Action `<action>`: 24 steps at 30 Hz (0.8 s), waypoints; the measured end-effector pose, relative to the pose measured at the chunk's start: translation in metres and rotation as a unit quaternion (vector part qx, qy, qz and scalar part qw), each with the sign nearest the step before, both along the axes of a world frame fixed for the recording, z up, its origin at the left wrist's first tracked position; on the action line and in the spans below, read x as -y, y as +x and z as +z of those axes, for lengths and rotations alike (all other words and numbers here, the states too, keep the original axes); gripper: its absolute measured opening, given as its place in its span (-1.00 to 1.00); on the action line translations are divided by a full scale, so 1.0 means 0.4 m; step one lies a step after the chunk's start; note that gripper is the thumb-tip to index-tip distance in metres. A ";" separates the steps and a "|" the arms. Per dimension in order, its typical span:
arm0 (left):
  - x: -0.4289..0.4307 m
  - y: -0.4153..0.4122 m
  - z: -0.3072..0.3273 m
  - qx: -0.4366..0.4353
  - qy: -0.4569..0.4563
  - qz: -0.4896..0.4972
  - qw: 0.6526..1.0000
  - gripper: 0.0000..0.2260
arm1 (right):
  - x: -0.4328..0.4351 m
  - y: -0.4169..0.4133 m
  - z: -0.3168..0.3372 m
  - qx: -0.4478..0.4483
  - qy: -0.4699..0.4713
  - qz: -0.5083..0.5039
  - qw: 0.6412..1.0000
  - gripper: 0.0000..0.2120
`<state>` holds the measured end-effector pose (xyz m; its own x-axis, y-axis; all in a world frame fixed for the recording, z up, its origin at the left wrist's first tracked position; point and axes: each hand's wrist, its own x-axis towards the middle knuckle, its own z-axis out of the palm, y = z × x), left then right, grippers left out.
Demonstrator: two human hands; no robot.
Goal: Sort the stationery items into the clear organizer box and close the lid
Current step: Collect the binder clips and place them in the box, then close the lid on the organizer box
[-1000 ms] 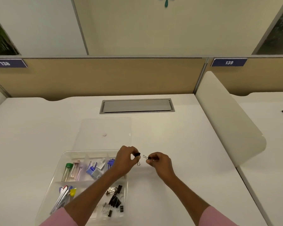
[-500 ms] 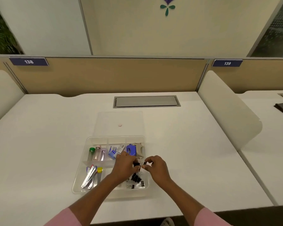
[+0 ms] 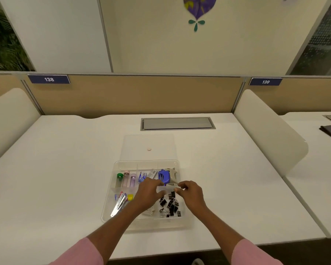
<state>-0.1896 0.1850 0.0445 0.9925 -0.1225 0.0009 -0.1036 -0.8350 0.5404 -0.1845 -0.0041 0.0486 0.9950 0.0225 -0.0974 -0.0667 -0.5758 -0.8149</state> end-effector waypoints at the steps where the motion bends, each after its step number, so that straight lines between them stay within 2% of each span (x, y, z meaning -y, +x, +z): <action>1: -0.007 0.006 0.003 -0.001 -0.019 0.006 1.000 -0.70 | -0.007 0.004 0.005 0.004 0.015 0.002 1.000 -0.84; 3: -0.019 0.021 0.013 0.001 -0.050 0.015 0.999 -0.72 | -0.021 0.014 0.018 0.012 0.039 0.007 0.999 -0.89; 6: -0.042 0.051 0.020 0.016 -0.060 0.029 0.998 -0.73 | -0.042 0.042 0.041 0.013 0.058 0.014 0.998 -0.85; 11: -0.091 0.120 0.027 0.056 -0.013 0.028 0.998 -0.65 | -0.066 0.133 0.044 -0.006 0.077 -0.005 0.997 -0.69; 18: -0.165 0.261 0.027 0.069 0.043 0.088 0.993 -0.46 | -0.099 0.308 0.036 -0.005 0.080 -0.012 0.997 -0.65; 24: -0.233 0.378 0.030 0.034 0.068 0.140 0.987 -0.57 | -0.117 0.445 0.027 -0.023 0.062 -0.012 0.998 -0.63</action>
